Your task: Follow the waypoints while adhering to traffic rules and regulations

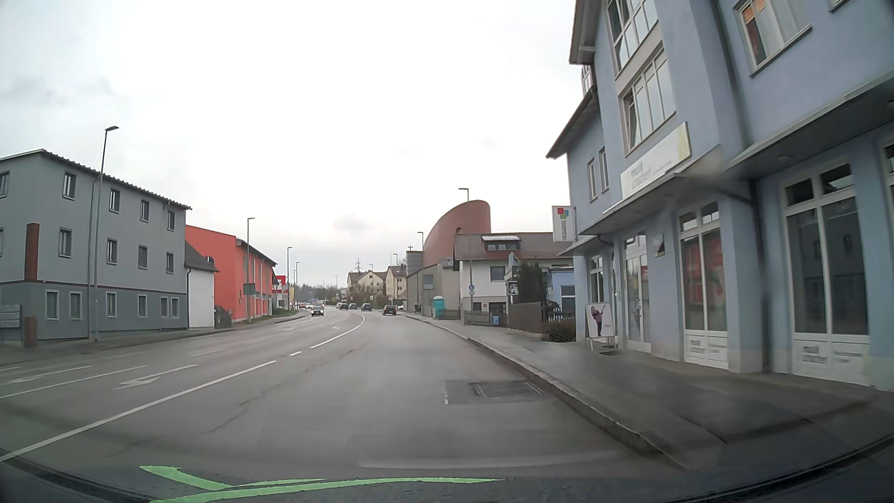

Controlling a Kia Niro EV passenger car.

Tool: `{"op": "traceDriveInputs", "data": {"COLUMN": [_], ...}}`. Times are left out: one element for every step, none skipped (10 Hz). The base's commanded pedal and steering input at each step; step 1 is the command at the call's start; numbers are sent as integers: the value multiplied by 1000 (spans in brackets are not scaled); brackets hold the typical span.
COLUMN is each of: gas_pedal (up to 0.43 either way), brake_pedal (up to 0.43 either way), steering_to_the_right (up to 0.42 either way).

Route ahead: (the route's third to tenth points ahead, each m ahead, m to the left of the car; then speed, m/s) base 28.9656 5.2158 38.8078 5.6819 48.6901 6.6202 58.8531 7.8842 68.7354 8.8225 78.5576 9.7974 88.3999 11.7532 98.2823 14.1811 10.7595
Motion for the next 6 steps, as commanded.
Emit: {"op": "traceDriveInputs", "data": {"gas_pedal": [240, 240, 240, 240, 240, 240], "brake_pedal": [0, 0, 0, 0, 0, 0], "steering_to_the_right": [-19, -19, -18, -15, -12, -11]}}
